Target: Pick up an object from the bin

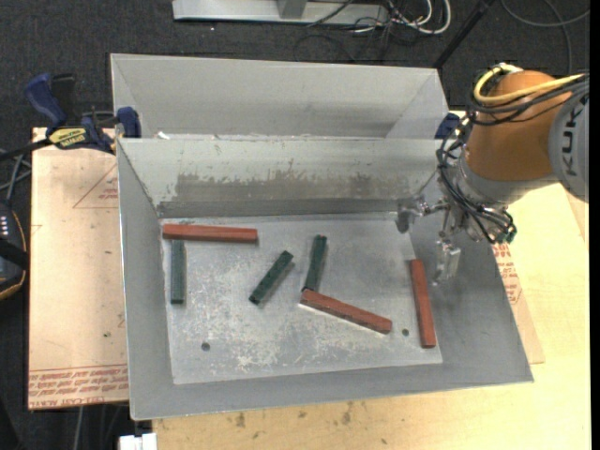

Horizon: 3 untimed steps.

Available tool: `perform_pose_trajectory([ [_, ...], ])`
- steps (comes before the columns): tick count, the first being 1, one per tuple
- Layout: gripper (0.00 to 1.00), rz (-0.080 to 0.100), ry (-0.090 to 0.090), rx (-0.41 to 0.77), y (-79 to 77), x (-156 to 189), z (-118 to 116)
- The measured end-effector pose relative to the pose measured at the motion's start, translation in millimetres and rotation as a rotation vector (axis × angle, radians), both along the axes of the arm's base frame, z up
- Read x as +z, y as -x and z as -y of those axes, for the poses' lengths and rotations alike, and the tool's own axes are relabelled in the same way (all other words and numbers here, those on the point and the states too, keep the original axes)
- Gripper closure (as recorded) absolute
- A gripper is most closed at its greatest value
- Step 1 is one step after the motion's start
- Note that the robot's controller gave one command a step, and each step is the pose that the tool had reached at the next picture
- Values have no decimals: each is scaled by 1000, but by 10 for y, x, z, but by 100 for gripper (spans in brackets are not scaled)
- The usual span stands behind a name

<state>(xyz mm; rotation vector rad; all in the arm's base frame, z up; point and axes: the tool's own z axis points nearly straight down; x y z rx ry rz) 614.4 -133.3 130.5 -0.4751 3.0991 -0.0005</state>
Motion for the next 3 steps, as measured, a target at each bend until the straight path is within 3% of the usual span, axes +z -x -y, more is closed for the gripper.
perform_pose_trajectory([
  [1, 0, -6, -1, 50, 326, -69, 92],
  [2, 0, -3, 1, 279, 341, -17, 124],
  [3, 0, -1, -8, 387, 376, -472, 99],
])
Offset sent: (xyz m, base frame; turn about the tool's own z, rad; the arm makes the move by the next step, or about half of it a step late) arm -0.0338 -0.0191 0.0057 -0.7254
